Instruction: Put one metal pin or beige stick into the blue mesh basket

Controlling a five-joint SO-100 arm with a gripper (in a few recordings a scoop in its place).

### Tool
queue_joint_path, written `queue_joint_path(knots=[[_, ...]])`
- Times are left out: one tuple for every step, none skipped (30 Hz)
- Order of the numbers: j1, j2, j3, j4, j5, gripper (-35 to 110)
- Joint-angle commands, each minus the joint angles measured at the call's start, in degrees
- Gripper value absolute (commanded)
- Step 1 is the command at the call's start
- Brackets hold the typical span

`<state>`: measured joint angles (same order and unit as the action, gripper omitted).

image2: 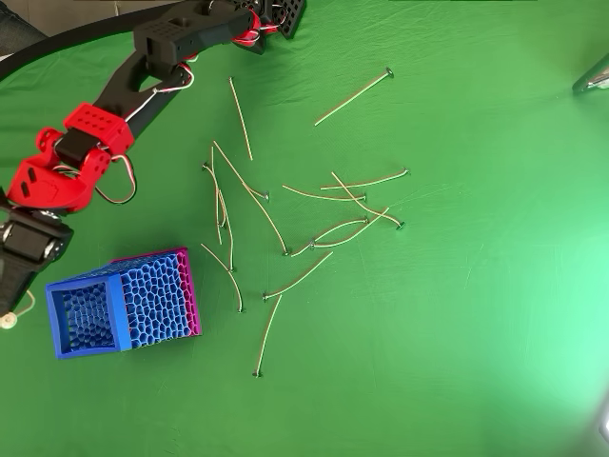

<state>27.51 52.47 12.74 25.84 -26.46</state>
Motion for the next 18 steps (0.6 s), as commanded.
queue_joint_path(knots=[[-0.4,-1.1,-2.3,-2.6,0.3,0],[-0.4,-1.7,-2.2,-3.2,0.9,0],[-0.4,-2.1,-2.1,-3.3,1.7,0],[-0.2,-2.4,-2.1,-3.3,2.9,0],[0.0,-2.5,-1.9,-3.3,4.1,0],[0.2,-2.7,-1.8,-3.3,5.2,0],[0.4,-3.0,-1.8,-3.3,6.2,0],[0.7,-3.4,-2.0,-3.5,7.1,0],[1.1,-3.7,-2.3,-3.7,8.2,0],[1.4,-4.0,-2.4,-3.8,8.7,0],[1.7,-4.5,-2.5,-4.2,9.1,0],[2.0,-4.8,-2.5,-4.8,9.6,0],[2.3,-5.4,-2.8,-5.6,10.3,0],[2.5,-5.8,-3.5,-5.7,11.5,0],[2.9,-5.8,-3.9,-5.7,12.7,0],[3.3,-5.8,-4.0,-5.8,13.5,0],[3.4,-5.5,-4.0,-5.8,14.3,0],[3.5,-5.4,-4.0,-5.8,14.7,0]])
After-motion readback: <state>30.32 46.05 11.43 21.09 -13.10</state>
